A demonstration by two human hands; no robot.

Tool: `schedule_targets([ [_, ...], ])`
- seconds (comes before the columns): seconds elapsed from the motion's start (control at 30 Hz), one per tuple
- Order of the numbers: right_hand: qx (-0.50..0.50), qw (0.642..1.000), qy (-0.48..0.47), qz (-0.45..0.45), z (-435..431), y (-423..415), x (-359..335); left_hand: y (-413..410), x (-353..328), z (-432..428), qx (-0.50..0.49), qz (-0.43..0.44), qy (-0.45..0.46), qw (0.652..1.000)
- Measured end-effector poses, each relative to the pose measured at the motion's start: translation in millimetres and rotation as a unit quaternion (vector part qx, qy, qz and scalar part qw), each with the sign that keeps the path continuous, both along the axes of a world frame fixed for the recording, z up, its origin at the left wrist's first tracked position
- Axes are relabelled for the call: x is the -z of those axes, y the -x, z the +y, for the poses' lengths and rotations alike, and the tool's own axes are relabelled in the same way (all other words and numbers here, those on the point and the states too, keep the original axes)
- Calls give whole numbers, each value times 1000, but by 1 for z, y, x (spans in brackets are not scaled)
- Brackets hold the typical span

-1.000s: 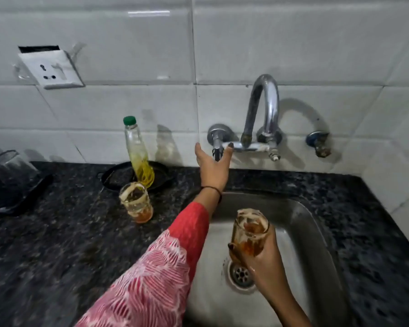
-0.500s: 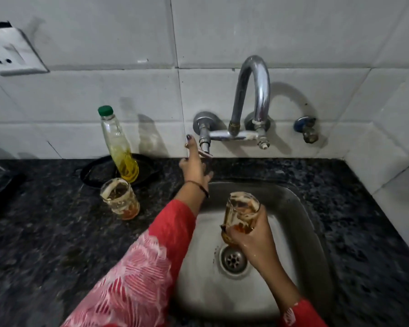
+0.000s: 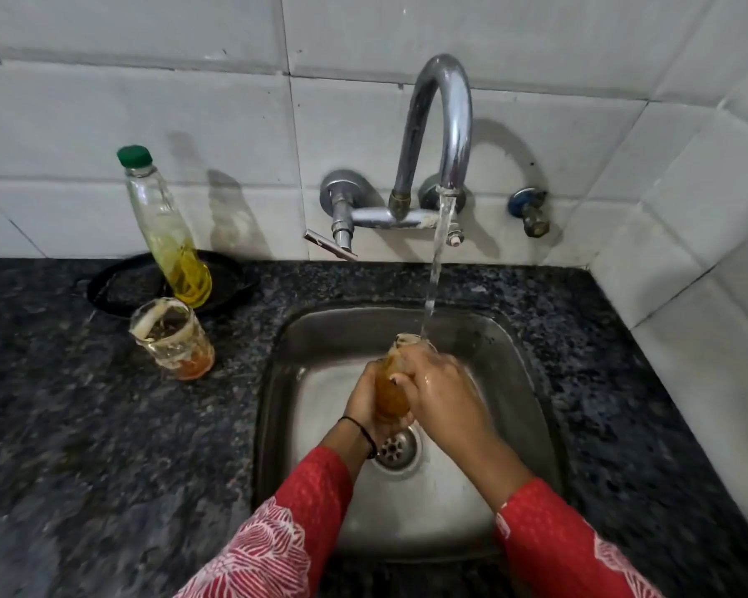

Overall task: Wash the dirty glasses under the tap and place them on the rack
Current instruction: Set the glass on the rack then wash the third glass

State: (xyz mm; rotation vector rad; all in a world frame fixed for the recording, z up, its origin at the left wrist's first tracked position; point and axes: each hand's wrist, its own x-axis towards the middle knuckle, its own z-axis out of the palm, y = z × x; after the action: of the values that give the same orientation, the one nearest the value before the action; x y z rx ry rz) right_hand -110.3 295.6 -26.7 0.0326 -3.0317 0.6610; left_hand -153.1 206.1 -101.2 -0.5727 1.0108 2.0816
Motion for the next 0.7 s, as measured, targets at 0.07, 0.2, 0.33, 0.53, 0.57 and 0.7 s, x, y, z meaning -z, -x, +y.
schedule_targets([
  [0.07, -8, 998, 0, -67, 3, 8, -4, 7, 6, -1, 5, 6, 34, 999],
  [0.2, -73, 979, 37, -187, 8, 29, 7, 22, 15, -7, 30, 16, 93, 995],
  [0.33, -159, 945, 51, -282, 14, 25, 30, 38, 12, -15, 118, 14, 172, 978],
  [0.53, -125, 980, 15, -156, 16, 47, 50, 61, 17, -15, 86, 33, 97, 991],
  [0.57, -91, 980, 99, -150, 11, 49, 49, 60, 23, -10, 37, 42, 51, 997],
  [0.7, 200, 809, 526, -174, -13, 54, 46, 52, 38, 13, -53, 44, -8, 998],
])
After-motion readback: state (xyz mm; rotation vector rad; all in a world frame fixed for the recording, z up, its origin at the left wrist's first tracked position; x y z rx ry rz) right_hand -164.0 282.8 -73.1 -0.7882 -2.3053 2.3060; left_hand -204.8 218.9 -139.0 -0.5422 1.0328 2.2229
